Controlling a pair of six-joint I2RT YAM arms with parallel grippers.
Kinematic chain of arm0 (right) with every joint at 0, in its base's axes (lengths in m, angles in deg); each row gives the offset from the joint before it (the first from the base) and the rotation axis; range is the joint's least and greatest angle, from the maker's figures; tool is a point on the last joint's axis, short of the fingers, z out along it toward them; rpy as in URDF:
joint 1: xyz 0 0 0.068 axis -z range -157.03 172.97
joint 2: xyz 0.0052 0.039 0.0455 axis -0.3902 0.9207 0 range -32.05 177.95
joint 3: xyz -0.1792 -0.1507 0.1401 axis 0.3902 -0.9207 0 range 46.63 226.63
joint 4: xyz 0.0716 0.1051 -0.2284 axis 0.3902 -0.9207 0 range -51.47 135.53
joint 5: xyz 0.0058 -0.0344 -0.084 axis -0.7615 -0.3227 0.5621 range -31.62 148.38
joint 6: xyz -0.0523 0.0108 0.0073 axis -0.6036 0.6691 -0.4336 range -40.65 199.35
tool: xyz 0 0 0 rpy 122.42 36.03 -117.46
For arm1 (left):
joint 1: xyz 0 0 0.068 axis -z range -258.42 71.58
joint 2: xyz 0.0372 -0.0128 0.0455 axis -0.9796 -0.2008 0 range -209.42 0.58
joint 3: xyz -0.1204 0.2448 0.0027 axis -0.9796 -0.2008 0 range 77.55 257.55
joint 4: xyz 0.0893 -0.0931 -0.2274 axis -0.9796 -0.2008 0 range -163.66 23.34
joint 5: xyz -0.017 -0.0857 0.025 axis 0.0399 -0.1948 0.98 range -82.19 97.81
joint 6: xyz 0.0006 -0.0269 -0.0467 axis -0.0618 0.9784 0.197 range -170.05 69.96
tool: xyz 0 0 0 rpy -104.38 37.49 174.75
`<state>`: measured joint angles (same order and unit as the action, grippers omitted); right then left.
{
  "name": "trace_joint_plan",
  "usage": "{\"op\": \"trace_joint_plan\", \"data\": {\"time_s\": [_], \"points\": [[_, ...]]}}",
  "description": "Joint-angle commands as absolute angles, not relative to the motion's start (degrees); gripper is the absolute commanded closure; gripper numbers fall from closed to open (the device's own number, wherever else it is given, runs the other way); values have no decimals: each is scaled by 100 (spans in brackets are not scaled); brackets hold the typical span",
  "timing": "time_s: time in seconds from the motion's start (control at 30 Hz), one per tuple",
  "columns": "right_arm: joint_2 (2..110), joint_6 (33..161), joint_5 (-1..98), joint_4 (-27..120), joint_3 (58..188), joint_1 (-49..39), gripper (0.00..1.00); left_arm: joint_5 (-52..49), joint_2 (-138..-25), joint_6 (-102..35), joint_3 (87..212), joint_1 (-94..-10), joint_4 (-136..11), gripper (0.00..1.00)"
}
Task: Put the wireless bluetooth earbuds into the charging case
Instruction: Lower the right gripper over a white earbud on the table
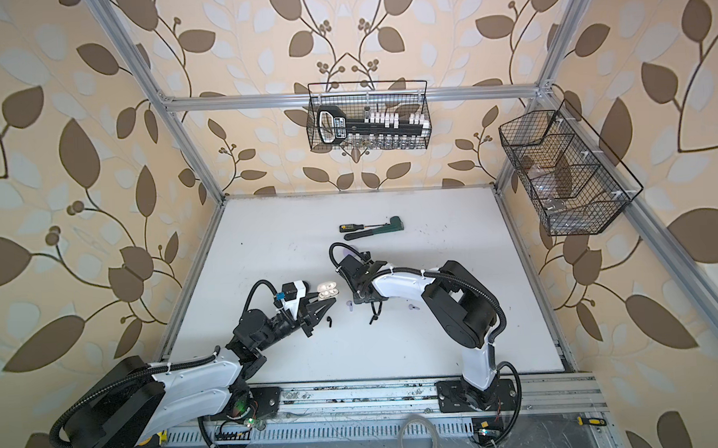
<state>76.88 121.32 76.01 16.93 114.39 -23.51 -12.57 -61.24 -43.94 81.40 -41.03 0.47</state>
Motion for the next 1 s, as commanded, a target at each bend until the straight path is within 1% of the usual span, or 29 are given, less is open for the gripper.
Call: {"op": "trace_joint_plan", "data": {"time_s": [0.0, 0.2, 0.3, 0.43, 0.6, 0.87, 0.97], "points": [[7726, 12169, 7727, 1618, 11256, -2326, 45, -1264, -6015, -4505, 8216, -4159, 203, 100], [7475, 12231, 7742, 1757, 10907, -2300, 48, -1293, -5989, -4522, 8227, -4145, 181, 100], [7512, 12224, 7672, 1821, 10879, -2293, 52, -1328, -5971, -4526, 8237, -4155, 164, 100], [7563, 12241, 7600, 1858, 10858, -2294, 60, -1354, -5945, -4539, 8238, -4157, 111, 100], [7539, 12267, 7541, 1933, 10759, -2291, 66, -1363, -5901, -4564, 8247, -4156, 51, 100], [7475, 12319, 7508, 2035, 10589, -2291, 70, -1390, -5858, -4598, 8260, -4155, -2, 100], [7423, 12327, 7499, 2083, 10503, -2283, 70, -1398, -5839, -4600, 8256, -4154, -26, 100]]}}
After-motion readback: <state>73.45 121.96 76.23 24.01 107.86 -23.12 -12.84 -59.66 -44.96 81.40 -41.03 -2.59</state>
